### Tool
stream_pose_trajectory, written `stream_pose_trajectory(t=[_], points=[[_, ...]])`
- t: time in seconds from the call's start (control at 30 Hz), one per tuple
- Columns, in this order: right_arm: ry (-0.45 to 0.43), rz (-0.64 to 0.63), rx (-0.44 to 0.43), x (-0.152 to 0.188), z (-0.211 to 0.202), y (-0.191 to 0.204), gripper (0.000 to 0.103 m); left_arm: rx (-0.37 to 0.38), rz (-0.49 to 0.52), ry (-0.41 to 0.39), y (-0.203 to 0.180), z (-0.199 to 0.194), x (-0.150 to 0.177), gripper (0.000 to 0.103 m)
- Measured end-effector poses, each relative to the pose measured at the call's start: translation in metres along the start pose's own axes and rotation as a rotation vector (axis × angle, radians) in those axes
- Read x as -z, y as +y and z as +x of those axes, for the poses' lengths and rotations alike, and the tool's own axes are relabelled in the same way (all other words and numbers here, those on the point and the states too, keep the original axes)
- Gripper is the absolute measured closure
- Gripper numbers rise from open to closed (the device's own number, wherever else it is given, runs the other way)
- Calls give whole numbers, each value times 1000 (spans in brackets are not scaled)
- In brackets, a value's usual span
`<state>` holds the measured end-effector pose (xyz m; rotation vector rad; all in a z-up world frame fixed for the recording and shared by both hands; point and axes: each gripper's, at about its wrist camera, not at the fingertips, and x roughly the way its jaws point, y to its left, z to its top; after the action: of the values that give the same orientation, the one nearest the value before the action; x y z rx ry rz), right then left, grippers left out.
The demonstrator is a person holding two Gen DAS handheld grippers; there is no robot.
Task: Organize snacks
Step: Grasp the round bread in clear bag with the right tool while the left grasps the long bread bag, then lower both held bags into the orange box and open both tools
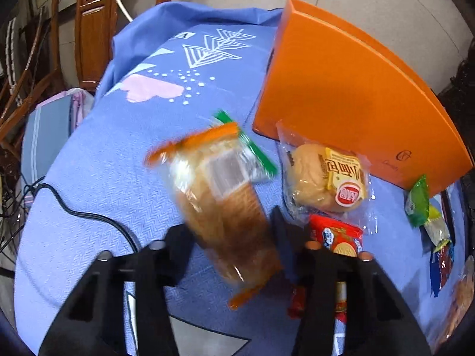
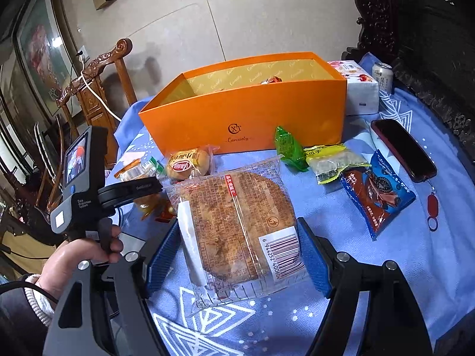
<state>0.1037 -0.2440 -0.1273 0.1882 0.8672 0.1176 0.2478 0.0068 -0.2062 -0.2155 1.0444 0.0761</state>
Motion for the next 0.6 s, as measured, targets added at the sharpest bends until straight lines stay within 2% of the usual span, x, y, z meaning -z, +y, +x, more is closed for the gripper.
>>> stream_pose_trajectory(t=[0.1,0.2,0.43,0.6], points=[[2,9,-1,1,2,-2,26,46,16,-4,2,-3,2,75],[4,9,2,2,2,-1,26,67,28,-8,4,-5,5,81],[-8,2,8,3,-7,4,26,144,72,-46,9,-22,14,82],[-32,-11,14,5,-18,11,26,189,69,-69,18,-44,14,82]])
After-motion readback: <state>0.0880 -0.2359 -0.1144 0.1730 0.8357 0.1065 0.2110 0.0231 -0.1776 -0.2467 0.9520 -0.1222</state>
